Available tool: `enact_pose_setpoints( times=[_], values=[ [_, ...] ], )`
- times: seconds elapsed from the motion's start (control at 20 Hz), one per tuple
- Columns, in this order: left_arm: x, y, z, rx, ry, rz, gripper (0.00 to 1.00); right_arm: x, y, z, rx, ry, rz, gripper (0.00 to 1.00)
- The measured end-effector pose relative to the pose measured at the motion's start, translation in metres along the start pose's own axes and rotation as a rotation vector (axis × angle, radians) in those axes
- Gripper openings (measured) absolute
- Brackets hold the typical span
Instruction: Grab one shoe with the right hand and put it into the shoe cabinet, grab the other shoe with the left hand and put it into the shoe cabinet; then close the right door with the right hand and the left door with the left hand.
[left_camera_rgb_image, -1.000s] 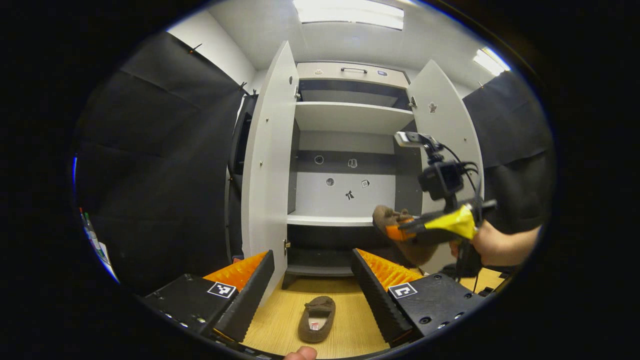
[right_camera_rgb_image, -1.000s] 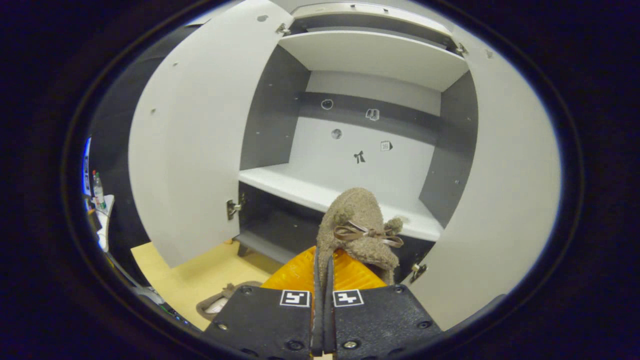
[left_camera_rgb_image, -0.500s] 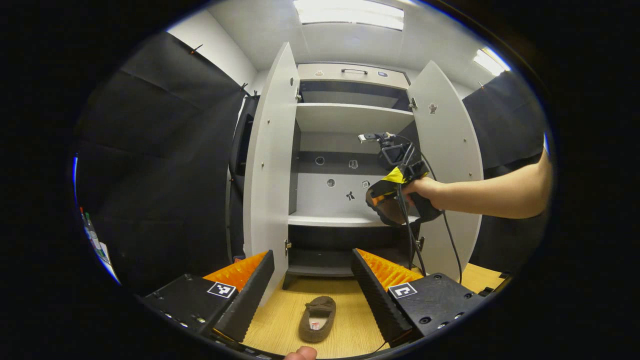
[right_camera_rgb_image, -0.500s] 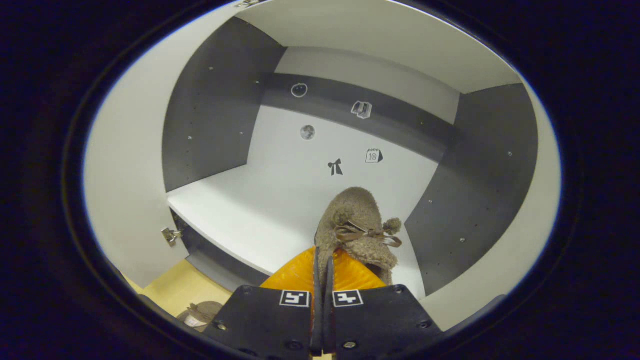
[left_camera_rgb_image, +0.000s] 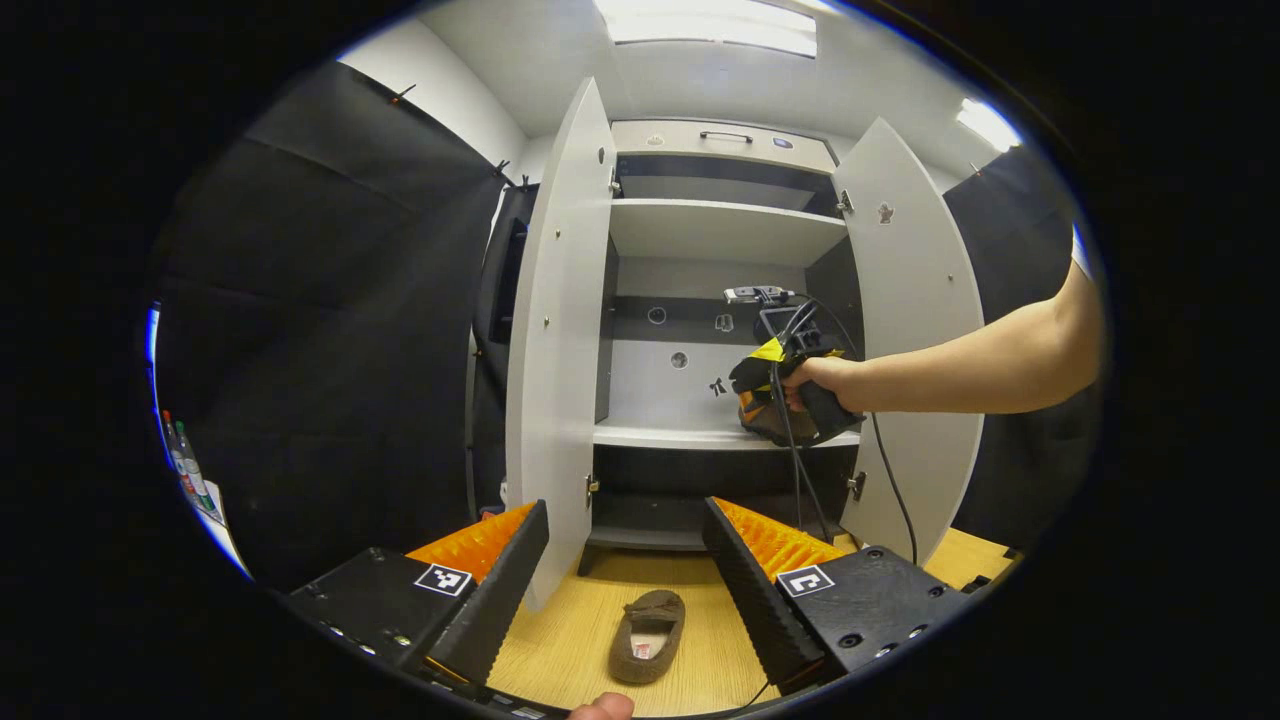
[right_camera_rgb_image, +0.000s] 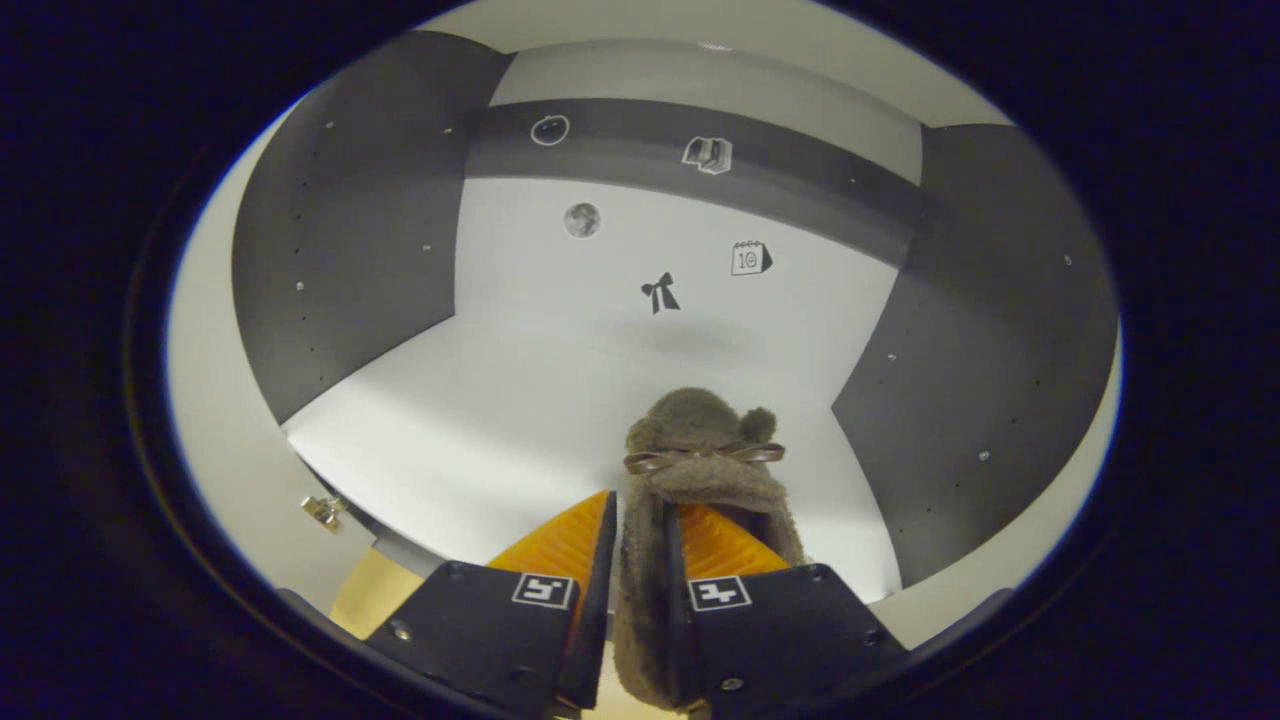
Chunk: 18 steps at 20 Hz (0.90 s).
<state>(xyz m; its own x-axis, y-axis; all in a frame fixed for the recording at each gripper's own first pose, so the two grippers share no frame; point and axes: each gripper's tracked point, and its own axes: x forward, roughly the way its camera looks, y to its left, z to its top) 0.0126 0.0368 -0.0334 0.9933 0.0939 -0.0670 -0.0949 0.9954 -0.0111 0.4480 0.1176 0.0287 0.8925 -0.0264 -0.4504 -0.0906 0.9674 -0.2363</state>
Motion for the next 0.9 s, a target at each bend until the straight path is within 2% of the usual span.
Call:
enact_pose_setpoints(
  times=[0.05,0.15,0.3,0.35,0.4,0.45,0.5,0.55,0.6,0.75,0.9],
  values=[
    [0.000,0.001,-0.001,-0.002,0.000,0.003,0.94,-0.003,0.002,0.002,-0.007,-0.008,0.004,0.39],
    [0.000,0.002,-0.001,-0.006,0.000,0.006,0.95,-0.011,0.004,0.006,-0.022,-0.023,0.014,0.40],
    [0.002,0.000,-0.002,-0.007,0.004,0.001,0.95,-0.029,0.006,0.008,-0.026,-0.043,0.037,0.49],
    [0.003,-0.001,-0.002,-0.009,0.004,-0.004,0.95,-0.037,0.005,0.010,-0.018,-0.061,0.048,0.49],
    [0.003,-0.002,-0.003,-0.012,0.001,-0.008,0.95,-0.046,0.001,0.014,-0.016,-0.086,0.050,0.57],
    [0.004,-0.004,-0.002,-0.014,0.000,-0.012,0.95,-0.057,-0.003,0.019,-0.018,-0.116,0.051,0.58],
    [0.003,-0.006,-0.002,-0.014,0.001,-0.018,0.95,-0.070,-0.006,0.023,-0.018,-0.150,0.052,0.63],
    [0.003,-0.009,-0.002,-0.014,0.003,-0.026,0.95,-0.083,-0.007,0.025,-0.018,-0.179,0.062,0.60],
    [0.004,-0.012,-0.003,-0.013,0.004,-0.033,0.95,-0.098,-0.008,0.025,-0.014,-0.204,0.075,0.79],
    [0.004,-0.020,-0.003,-0.011,0.007,-0.057,0.95,-0.141,-0.010,0.020,0.014,-0.280,0.111,0.83],
    [0.003,-0.031,-0.004,-0.024,0.013,-0.089,0.95,-0.186,-0.011,-0.007,0.065,-0.351,0.150,1.00]
  ],
)
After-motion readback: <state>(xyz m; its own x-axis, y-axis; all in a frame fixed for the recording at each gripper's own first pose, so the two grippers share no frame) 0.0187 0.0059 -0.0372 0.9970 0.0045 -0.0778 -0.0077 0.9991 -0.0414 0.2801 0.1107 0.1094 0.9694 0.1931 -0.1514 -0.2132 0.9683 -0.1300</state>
